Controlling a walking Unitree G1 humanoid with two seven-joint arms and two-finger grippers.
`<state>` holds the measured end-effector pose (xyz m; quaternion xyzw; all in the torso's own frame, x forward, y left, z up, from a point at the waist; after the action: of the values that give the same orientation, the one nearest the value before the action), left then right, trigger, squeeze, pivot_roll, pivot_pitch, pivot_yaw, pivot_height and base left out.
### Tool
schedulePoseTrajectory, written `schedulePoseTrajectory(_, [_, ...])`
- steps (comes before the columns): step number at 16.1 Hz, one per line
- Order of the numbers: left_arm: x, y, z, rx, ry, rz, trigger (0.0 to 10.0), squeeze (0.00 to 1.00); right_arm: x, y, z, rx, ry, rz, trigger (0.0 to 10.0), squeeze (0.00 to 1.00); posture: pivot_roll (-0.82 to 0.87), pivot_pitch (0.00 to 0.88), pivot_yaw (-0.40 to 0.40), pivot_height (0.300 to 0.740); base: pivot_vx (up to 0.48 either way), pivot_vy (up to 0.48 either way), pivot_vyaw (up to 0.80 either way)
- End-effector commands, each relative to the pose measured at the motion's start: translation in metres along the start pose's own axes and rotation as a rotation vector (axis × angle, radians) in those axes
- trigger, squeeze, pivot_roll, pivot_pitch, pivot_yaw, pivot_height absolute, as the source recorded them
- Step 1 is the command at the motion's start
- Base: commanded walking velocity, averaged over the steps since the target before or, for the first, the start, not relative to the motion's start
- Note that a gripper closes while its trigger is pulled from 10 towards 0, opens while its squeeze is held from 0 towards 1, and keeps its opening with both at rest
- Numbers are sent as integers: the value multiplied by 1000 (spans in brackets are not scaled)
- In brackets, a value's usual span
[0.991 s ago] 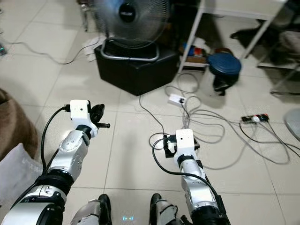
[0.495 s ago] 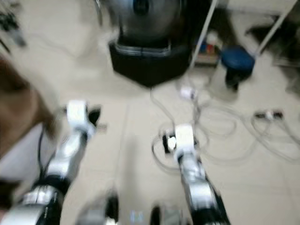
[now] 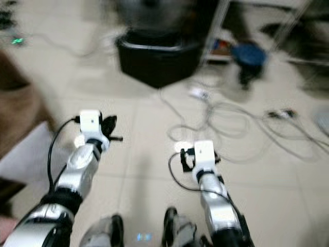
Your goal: Move the pillow to the sofa from floor
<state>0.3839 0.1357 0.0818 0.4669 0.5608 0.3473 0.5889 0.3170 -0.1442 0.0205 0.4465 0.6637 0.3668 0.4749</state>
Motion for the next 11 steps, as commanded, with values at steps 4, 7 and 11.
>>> schedulePoseTrajectory(4, [2, -4, -2, 10, 12, 8, 10000, 0, -2, -3, 0, 20, 0, -11, 10000, 0, -167, 196, -49, 740, -60, 0, 0])
schedulePoseTrajectory(7, [2, -4, -2, 11, 10, 7, 10000, 0, -1, -4, 0, 21, 0, -11, 10000, 0, -167, 197, -48, 740, 0, 0, 0])
schedulePoseTrajectory(11, [3, -4, -2, 8, 11, 8, 10000, 0, -1, -4, 0, 21, 2, -11, 10000, 0, -165, 192, -47, 740, 0, 0, 0])
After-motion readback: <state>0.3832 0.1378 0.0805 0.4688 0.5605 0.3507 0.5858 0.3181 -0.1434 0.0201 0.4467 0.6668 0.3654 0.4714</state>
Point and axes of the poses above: a point about 5 cm out from each wrist's last joint towards the gripper, its own z axis pointing out of the wrist towards the gripper, its own y axis along the axis of the wrist's last joint, x = y × z, the point moved 4 cm from there along z, pointing out of the wrist towards the gripper, and after that the axes turned 14 degrees about -z, right-handed, at the moved point
